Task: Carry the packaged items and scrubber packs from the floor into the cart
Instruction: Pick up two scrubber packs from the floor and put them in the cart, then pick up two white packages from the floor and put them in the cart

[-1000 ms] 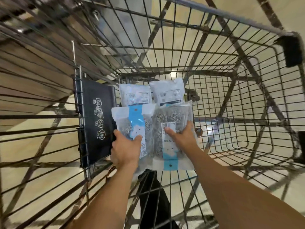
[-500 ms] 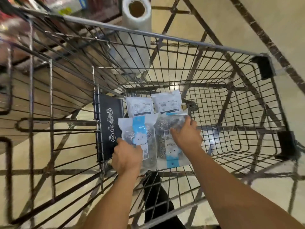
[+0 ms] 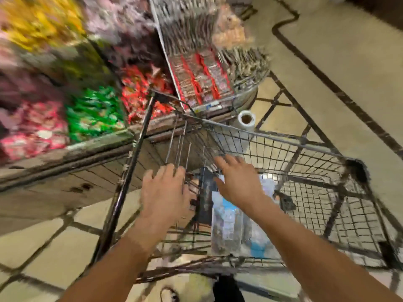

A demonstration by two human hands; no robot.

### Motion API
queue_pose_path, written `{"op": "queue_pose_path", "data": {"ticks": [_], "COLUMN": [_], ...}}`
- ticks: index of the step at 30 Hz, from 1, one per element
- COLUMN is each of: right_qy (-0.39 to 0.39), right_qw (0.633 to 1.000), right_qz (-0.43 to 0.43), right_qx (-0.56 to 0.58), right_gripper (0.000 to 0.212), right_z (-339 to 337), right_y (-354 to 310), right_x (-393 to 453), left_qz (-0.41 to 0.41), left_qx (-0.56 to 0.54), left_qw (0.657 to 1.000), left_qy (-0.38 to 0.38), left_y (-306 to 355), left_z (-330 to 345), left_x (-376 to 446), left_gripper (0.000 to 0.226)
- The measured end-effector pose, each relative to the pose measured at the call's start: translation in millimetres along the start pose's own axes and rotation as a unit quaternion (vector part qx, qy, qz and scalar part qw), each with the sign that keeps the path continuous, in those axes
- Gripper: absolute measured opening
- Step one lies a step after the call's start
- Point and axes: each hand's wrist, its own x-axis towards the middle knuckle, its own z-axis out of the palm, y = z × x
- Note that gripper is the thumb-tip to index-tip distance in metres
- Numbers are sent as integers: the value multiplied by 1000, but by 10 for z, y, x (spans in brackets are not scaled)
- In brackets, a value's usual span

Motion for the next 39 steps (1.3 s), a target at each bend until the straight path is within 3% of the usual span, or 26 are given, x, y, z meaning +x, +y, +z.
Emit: {"op": "queue_pose_path", "data": {"ticks": [8,16,26,39], "right_qy": [112,148,210,156], "right_qw": [987,961,886,796], "right_qz": [-111,-227,-406,-578], "right_qx": [-3,-55,-77,-90], "right_gripper": [60,63,58,64], "right_z": [-1073,-1463,-1251,-494], "right_y": [-1413,-3160,-5770,-8291], "right_x": [82,-132,-671,-1146], "left_qz": [-113,-266,-442,-616], "left_qx": [51,54,58,47], "left_qw": [988,953,887,779], "left_qy": [92,132,125,107], "left_y": [-1425,-2952,-4515,-5804], "left_z": [-987,-1316,-1309,-938], "left_x": [-667,-1955,-3857,-5416], "left_gripper": [38,46,61,58]}}
